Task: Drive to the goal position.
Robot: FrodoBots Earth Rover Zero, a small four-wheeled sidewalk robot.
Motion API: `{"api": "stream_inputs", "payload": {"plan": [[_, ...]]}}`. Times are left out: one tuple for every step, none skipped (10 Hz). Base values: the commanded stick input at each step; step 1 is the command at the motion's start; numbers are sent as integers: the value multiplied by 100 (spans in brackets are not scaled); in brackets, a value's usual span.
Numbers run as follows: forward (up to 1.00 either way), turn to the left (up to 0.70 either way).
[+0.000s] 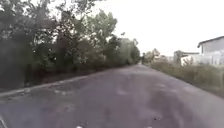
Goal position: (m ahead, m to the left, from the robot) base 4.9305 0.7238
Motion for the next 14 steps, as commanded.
{"api": "stream_inputs", "payload": {"plan": [[100, -40], [100, -40], [100, -40], [100, -40], [100, -40], [100, -40], [100, -40], [100, -40], [100, -29], [100, -17], [100, -5], [100, 0], [100, 0], [100, 0]]}}
